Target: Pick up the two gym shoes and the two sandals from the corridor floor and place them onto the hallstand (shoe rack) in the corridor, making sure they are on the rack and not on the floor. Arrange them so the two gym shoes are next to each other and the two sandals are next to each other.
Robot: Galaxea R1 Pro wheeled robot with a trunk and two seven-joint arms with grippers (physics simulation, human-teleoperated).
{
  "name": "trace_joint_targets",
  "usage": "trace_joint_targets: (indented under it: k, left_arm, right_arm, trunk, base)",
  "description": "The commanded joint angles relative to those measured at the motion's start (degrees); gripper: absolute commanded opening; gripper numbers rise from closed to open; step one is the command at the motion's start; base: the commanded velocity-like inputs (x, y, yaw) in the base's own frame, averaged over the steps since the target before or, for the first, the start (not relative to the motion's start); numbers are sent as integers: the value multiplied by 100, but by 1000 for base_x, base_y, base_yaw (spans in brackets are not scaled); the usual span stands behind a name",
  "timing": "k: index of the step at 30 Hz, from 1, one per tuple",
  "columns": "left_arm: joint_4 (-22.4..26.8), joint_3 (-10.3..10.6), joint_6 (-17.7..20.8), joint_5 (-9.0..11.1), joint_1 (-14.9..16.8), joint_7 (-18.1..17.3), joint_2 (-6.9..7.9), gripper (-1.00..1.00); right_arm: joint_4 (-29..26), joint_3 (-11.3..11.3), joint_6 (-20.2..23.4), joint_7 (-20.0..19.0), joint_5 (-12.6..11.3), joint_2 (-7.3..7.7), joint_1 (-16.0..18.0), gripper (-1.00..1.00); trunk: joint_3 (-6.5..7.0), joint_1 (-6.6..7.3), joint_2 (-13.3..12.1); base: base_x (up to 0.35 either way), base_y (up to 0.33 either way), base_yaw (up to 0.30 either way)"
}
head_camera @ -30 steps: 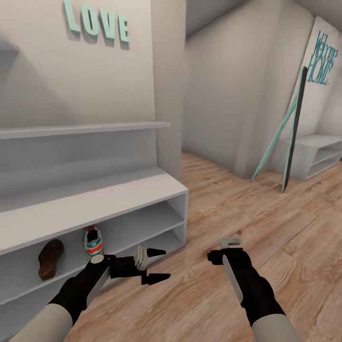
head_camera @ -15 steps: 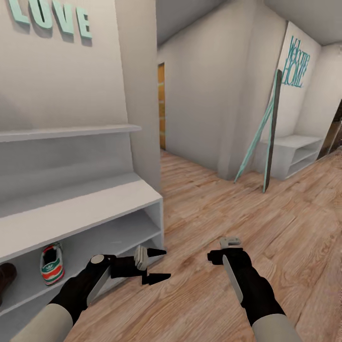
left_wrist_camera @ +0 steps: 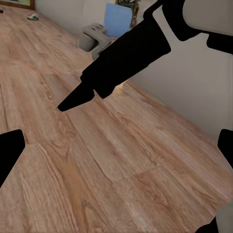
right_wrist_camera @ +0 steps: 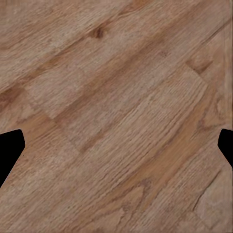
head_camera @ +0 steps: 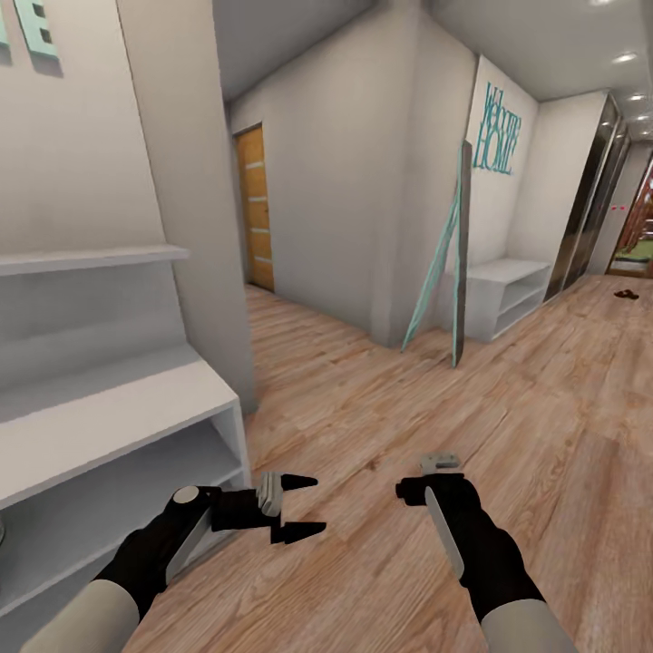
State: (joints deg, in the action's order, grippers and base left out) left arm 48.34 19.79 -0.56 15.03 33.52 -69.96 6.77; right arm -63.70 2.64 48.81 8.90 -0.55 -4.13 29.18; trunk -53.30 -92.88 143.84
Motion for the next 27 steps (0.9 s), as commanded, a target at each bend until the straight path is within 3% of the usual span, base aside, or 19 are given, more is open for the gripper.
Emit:
trace_joint_targets:
  k: [1, 20, 27]
  left_arm:
    - [0, 25, -5, 38, 5, 0, 9, 100]
    - [-14, 20, -5, 44, 5, 5, 9, 100]
    - [-29, 9, -5, 44, 5, 9, 10, 100]
  right_arm:
    - [-2, 8, 23, 24, -7, 0, 3, 100]
    - [-2, 8, 24, 24, -11, 0, 3, 100]
    - [1, 8, 27, 24, -14, 0, 2, 100]
  trunk:
    - [0, -1, 2]
    - [105, -1, 2]
    - [144, -1, 2]
  base:
    - [208, -297, -252]
    - [226, -297, -252]
    - [133, -109, -253]
